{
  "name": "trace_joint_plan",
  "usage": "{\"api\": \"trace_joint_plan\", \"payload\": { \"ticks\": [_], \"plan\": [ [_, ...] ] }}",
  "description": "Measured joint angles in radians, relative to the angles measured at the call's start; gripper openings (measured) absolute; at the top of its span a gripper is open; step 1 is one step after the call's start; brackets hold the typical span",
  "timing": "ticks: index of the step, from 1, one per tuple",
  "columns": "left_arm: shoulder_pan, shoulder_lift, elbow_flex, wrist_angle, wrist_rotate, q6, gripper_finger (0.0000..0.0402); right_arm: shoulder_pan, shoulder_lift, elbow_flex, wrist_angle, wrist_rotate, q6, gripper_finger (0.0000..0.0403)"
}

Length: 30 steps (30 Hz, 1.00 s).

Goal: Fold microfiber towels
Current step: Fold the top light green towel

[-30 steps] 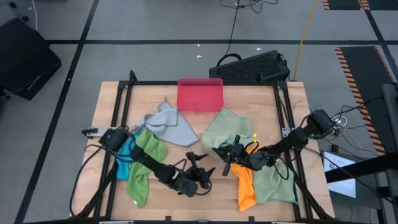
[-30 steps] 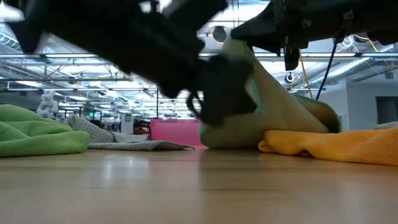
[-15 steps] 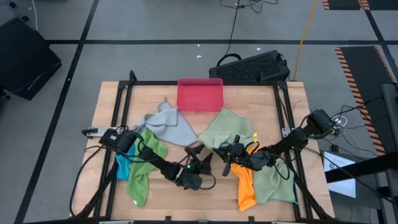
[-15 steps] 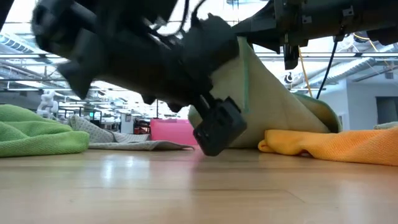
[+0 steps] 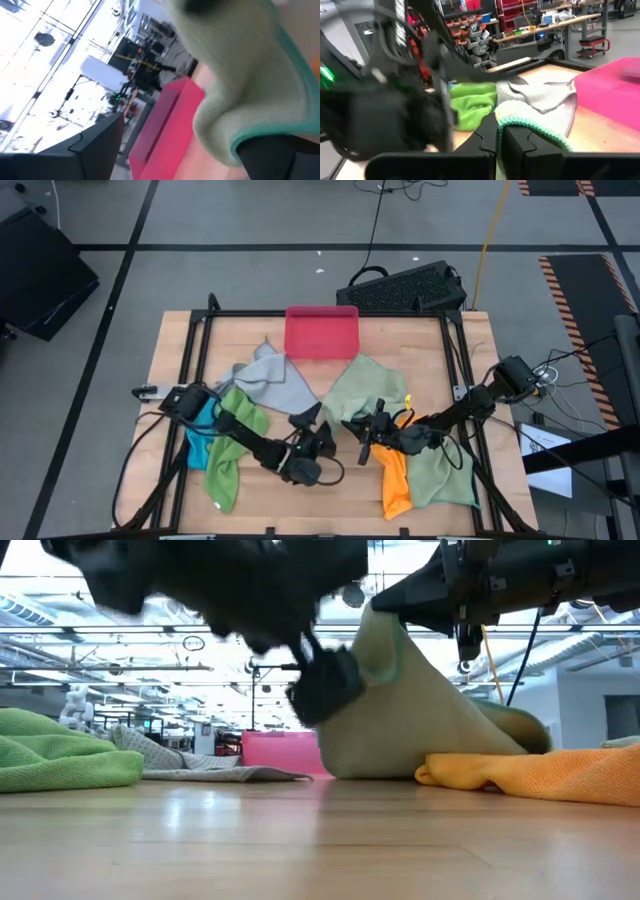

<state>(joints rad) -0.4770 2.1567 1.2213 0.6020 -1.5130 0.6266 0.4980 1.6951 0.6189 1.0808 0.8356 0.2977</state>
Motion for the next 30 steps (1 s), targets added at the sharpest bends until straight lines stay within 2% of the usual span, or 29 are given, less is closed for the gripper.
{"api": "trace_joint_plan", "payload": {
  "ticks": [7, 15, 18, 26, 30],
  "plan": [
    [-0.039, -0.076, 0.0, -0.104, 0.05, -0.064, 0.0351, 0.0, 0.0, 0.0, -0.019, 0.0, 0.013, 0.0004],
    [-0.042, -0.08, 0.0, -0.217, 0.277, -0.143, 0.0343, 0.0, 0.0, 0.0, -0.02, 0.0, 0.012, 0.0004],
    [-0.042, -0.08, 0.0, -0.232, 0.307, -0.142, 0.0307, -0.001, 0.0, 0.0, -0.02, 0.0, 0.012, 0.0004],
    [-0.031, -0.08, 0.0, -0.245, 0.46, -0.165, 0.0159, -0.002, 0.0, 0.0, -0.02, 0.0, 0.012, 0.0004],
    [-0.027, -0.08, 0.0, -0.257, 0.493, -0.158, 0.0111, -0.002, 0.0, 0.0, -0.02, 0.001, 0.012, 0.0004]
  ]
}}
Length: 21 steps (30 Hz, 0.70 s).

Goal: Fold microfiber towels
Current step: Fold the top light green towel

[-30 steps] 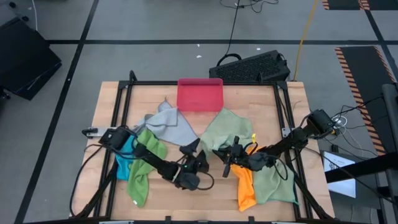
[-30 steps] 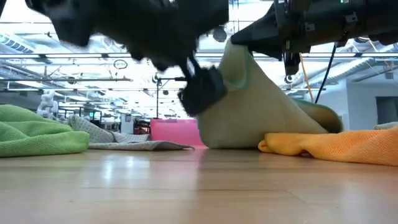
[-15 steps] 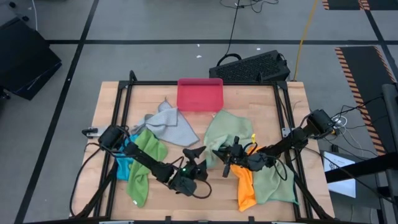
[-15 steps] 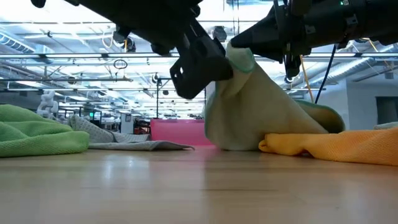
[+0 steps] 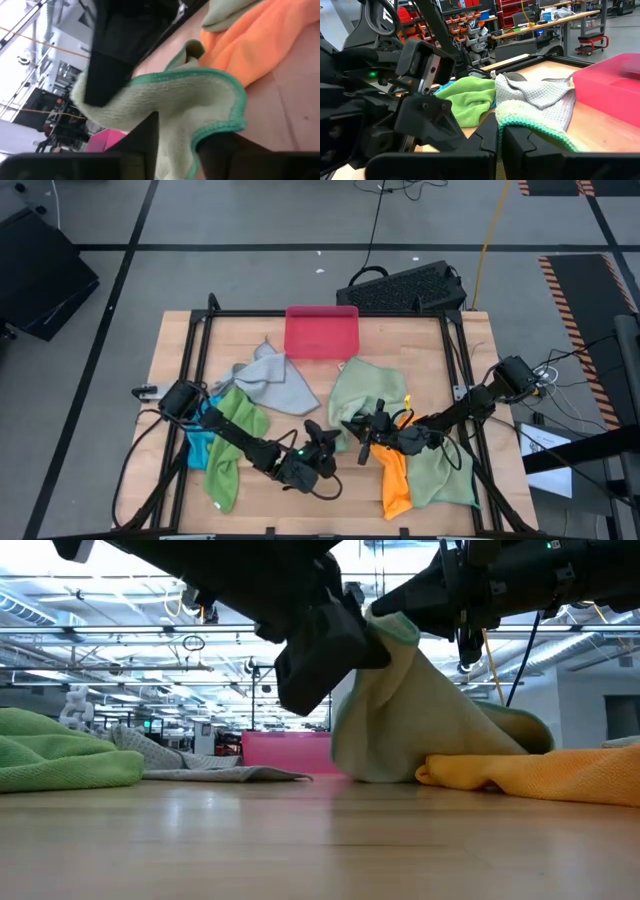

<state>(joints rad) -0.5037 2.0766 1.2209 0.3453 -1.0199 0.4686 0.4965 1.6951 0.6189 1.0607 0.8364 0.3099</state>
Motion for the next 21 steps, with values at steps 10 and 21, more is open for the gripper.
{"api": "trace_joint_plan", "payload": {
  "ticks": [10, 21],
  "plan": [
    [-0.028, 0.0, 0.0, -0.038, -0.001, 0.048, 0.0037, 0.0, 0.0, 0.0, -0.02, 0.006, -0.009, 0.0004],
    [-0.042, -0.12, 0.0, -0.402, 0.008, -0.174, 0.0005, -0.001, -0.005, 0.0, -0.107, -0.12, 0.044, 0.0016]
  ]
}}
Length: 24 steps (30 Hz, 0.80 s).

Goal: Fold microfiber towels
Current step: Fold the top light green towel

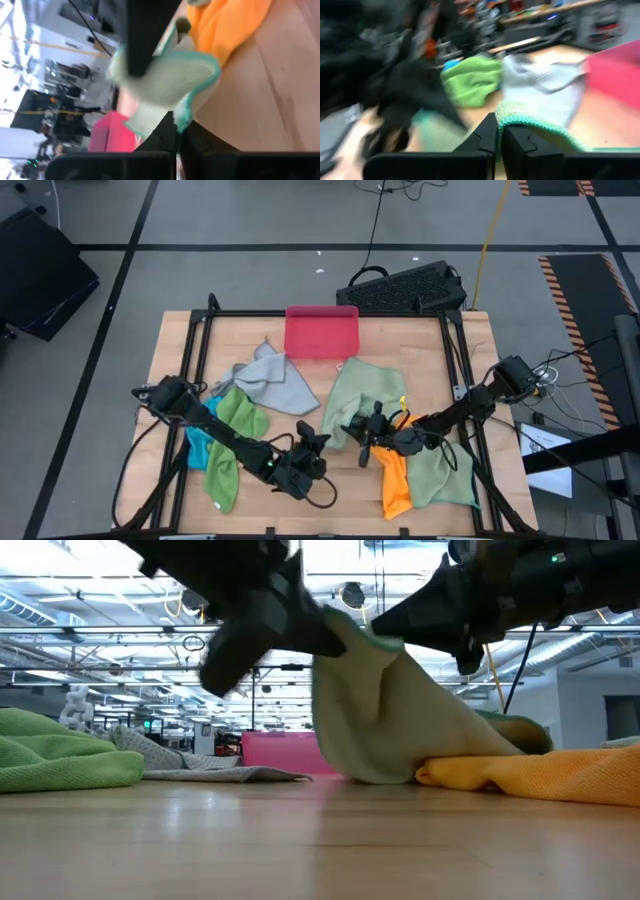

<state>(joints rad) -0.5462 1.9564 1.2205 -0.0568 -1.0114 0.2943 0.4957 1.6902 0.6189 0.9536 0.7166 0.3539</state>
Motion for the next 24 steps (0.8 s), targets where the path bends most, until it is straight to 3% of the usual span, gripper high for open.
{"api": "trace_joint_plan", "payload": {
  "ticks": [5, 10, 14, 24],
  "plan": [
    [-0.001, -0.08, 0.0, -0.281, 0.055, -0.221, 0.0008, 0.002, -0.024, 0.0, -0.052, -0.153, 0.031, 0.0061],
    [-0.005, -0.117, 0.0, -0.504, 0.122, -0.401, 0.0007, 0.005, -0.07, 0.0, -0.216, -0.249, 0.072, 0.0107],
    [-0.015, -0.117, 0.0, -0.644, 0.123, -0.508, 0.0012, 0.024, -0.108, 0.001, -0.371, -0.232, 0.099, 0.0132],
    [-0.019, -0.117, 0.0, -0.762, 0.132, -0.613, 0.0015, 0.1, -0.128, 0.001, -0.671, -0.013, 0.072, 0.0151]
  ]
}}
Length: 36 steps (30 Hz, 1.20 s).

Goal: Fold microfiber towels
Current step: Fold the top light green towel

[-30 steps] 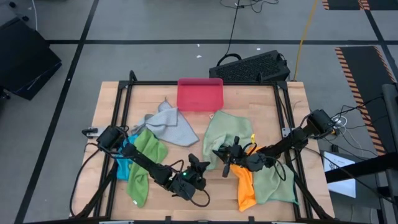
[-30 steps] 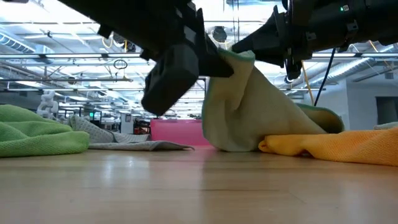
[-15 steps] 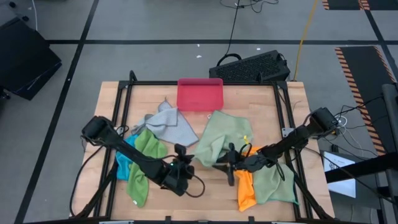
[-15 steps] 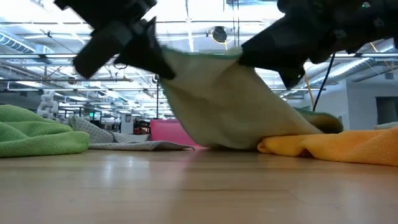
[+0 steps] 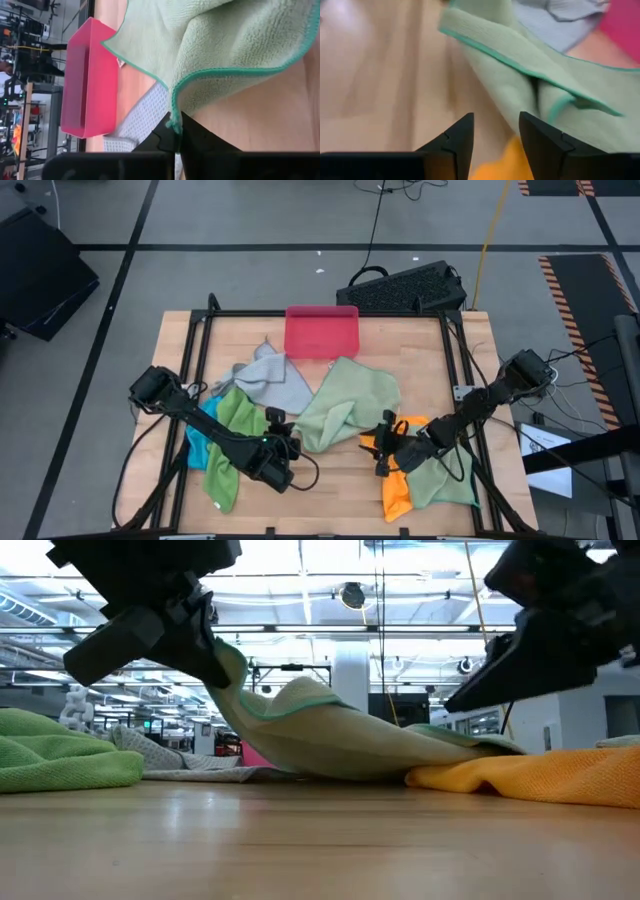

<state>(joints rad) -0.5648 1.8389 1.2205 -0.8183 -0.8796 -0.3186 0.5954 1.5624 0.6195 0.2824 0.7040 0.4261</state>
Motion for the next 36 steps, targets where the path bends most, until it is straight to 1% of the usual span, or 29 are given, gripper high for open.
{"api": "trace_joint_plan", "payload": {
  "ticks": [4, 7, 10, 13, 16, 17, 19, 21, 23, 27, 31, 36],
  "plan": [
    [0.001, 0.0, 0.0, 0.0, 0.019, 0.0, 0.0014, -0.003, 0.0, 0.0, 0.002, 0.139, 0.045, 0.0151],
    [0.002, 0.0, 0.0, 0.001, 0.022, 0.002, 0.0005, -0.032, 0.001, 0.0, -0.003, 0.153, 0.08, 0.0151],
    [0.004, 0.0, 0.0, 0.003, 0.032, 0.003, 0.0009, -0.059, 0.001, 0.0, -0.003, 0.159, 0.083, 0.0151],
    [0.009, 0.0, 0.0, 0.003, 0.034, 0.003, 0.0016, -0.102, 0.001, 0.0, -0.003, 0.158, -0.013, 0.0151],
    [0.016, 0.0, 0.0, 0.004, 0.044, 0.003, 0.0012, -0.155, 0.001, 0.0, -0.004, 0.155, -0.128, 0.0151],
    [0.017, 0.0, 0.0, 0.004, 0.052, 0.003, 0.0008, -0.177, 0.001, 0.0, -0.004, 0.133, -0.182, 0.0151],
    [0.021, 0.0, 0.0, 0.005, 0.067, 0.003, 0.0004, -0.225, 0.001, 0.0, -0.003, 0.05, -0.306, 0.0151],
    [0.023, 0.0, 0.0, 0.004, 0.069, 0.003, 0.0008, -0.27, 0.001, 0.0, -0.004, -0.032, -0.419, 0.0151],
    [0.023, 0.0, 0.0, 0.004, 0.069, 0.007, 0.0014, -0.307, 0.001, 0.0, -0.004, -0.084, -0.499, 0.0151],
    [0.022, 0.0, 0.0, 0.004, 0.069, 0.002, 0.0017, -0.359, 0.001, 0.0, -0.014, -0.131, -0.599, 0.0151],
    [0.022, 0.0, 0.0, 0.005, 0.077, -0.002, 0.0005, -0.389, 0.001, 0.0, -0.054, -0.138, -0.725, 0.0151],
    [0.022, 0.0, 0.0, 0.006, 0.076, -0.002, 0.0016, -0.438, 0.001, -0.001, -0.078, -0.277, -0.765, 0.0147]
  ]
}}
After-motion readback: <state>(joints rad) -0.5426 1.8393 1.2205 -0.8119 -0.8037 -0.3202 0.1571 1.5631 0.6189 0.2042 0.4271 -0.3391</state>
